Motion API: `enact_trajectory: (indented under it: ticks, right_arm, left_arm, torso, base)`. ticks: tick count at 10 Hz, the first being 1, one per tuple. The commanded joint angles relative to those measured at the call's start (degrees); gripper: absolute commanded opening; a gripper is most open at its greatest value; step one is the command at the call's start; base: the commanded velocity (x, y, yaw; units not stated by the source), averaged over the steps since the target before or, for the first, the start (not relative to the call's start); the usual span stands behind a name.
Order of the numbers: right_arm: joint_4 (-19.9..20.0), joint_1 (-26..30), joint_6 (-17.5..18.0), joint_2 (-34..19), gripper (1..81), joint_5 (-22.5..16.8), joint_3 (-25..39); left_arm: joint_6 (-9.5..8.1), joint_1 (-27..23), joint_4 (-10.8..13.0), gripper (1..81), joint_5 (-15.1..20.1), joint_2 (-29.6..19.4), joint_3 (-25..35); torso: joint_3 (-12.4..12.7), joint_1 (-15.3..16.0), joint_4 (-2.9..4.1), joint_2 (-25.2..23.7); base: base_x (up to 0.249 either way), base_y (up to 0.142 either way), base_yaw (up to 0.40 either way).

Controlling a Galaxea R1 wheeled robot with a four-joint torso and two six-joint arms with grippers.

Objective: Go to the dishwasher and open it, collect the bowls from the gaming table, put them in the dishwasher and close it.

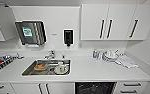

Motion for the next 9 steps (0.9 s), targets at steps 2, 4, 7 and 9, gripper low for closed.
enact_trajectory:
  ticks: [2,4,7,9]
  right_arm:
    - [-0.6,1.8,0.2,-1.3,1.0,-2.5,-0.3]
    - [-0.6,1.6,0.3,-1.3,1.0,-2.5,-0.1]
    - [-0.6,1.7,0.3,-1.4,1.0,-2.7,-0.3]
    - [-0.6,1.9,0.3,-1.6,1.0,-2.6,-0.3]
  left_arm:
    - [0.21,-1.8,0.6,1.0,1.8,-0.8,0.2]
    - [0.21,-1.8,0.6,1.0,1.8,-0.9,0.2]
    - [0.48,-1.0,1.0,1.0,0.8,-1.9,1.2]
    - [0.04,-0.1,1.2,1.0,-3.3,-5.0,3.4]
  torso:
    - [0.0,0.0,0.00,0.0]
    - [0.0,0.0,0.00,0.0]
    - [0.0,0.0,0.00,0.0]
    - [-5.6,0.0,-0.09,0.0]
  base:
    - [0.000,0.000,0.000]
    - [0.000,0.000,0.000]
    - [0.000,0.000,0.000]
    - [0.000,0.000,0.000]
